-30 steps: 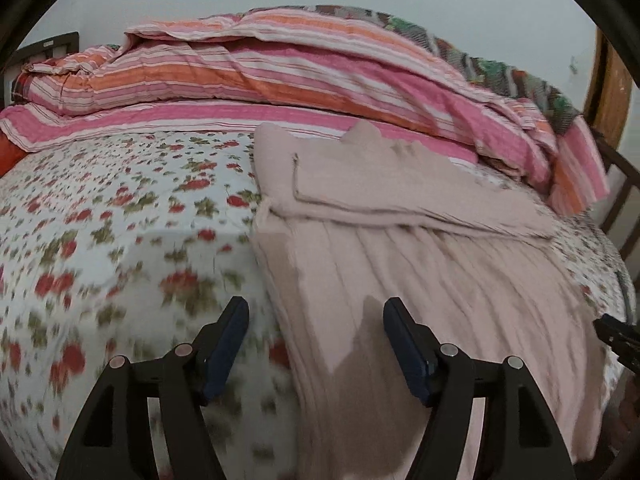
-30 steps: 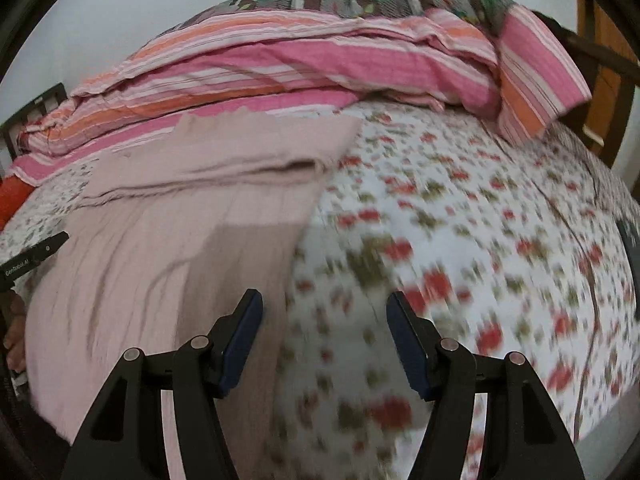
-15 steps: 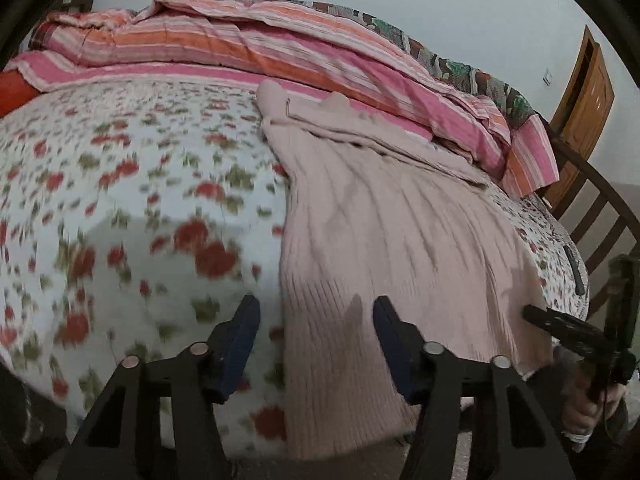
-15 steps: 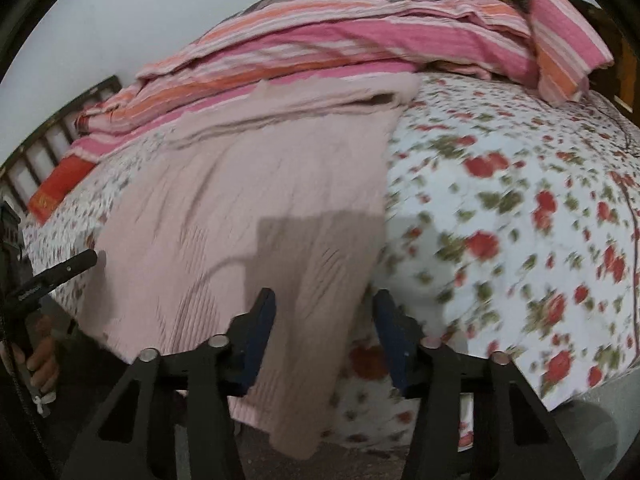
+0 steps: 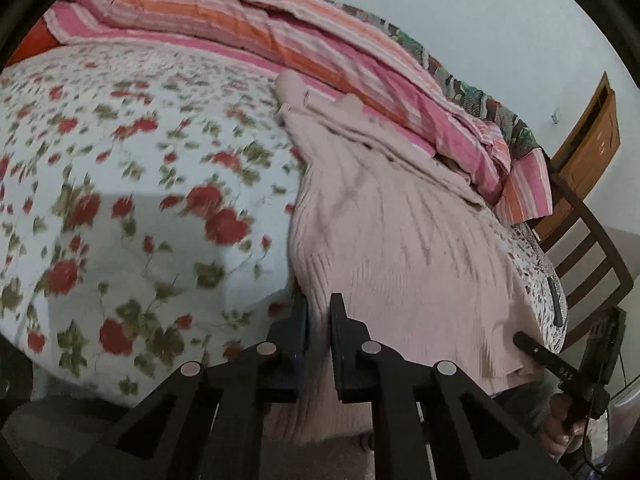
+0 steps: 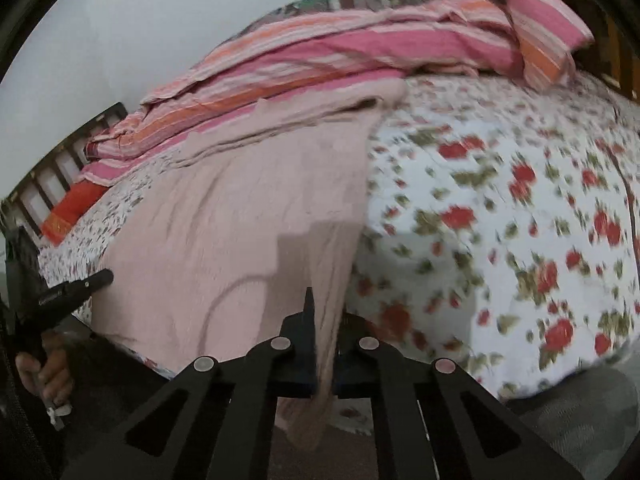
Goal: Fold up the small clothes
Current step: 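Grasp the hem with both tools and lift it toward the collar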
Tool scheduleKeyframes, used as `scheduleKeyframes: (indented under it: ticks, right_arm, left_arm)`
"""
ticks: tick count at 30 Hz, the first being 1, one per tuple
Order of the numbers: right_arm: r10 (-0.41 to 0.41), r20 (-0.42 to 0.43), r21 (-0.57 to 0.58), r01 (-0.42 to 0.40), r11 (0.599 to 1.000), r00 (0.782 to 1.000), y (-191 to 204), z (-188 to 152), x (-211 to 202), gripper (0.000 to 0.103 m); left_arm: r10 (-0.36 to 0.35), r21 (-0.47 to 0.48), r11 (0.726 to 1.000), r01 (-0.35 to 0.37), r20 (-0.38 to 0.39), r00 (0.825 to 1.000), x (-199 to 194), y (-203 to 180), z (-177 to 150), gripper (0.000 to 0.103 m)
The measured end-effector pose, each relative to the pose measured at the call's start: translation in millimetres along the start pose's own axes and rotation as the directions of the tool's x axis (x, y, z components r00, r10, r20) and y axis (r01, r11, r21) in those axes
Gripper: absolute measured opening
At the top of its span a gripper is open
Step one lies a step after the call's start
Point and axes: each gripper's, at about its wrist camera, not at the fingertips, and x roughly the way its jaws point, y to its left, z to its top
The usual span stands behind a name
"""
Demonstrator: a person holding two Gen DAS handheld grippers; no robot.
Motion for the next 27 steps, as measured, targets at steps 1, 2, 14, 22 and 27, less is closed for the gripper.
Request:
scheduleKeyframes:
  ticks: [1,2,14,22,27]
  right_arm:
    - [-0.008,-0.014,-0.005,0.008,1.000,1.000,1,-2,3,0.005]
    - [-0.010,-0.023,-0.012,0.010,1.000,1.000,3,-2,5,0.006]
    - [-0.023,-0.005,-0.005,0.023,1.000,1.000,4,44,26,0.017]
    - [0.011,-0.046,0.039,-0.009,0.999,0.999,-1,31,21,0.018]
    - [0.012,-0.085,-0.012,-0.013,1.000,0.996,8,8,13,0.018]
  left_arm:
    - [0.003,0.003,1.000,-0.003,-0.003,1.000,0,0,0,0.013]
    - [0.008,0.008,1.000,-0.008,-0.001,1.000,-1,-1,1,0.017]
    - [0.019,0.065,0.998,-0.019,0.010,1.000,31,-14,51,0.044]
    - [-0.051,0.062,0.997,0.054,-0.038,0.998,21,-12,34,0.043]
    - [-0.131,0.018,0.991,0.133,-0.084,0.988,7,-3,10,0.041]
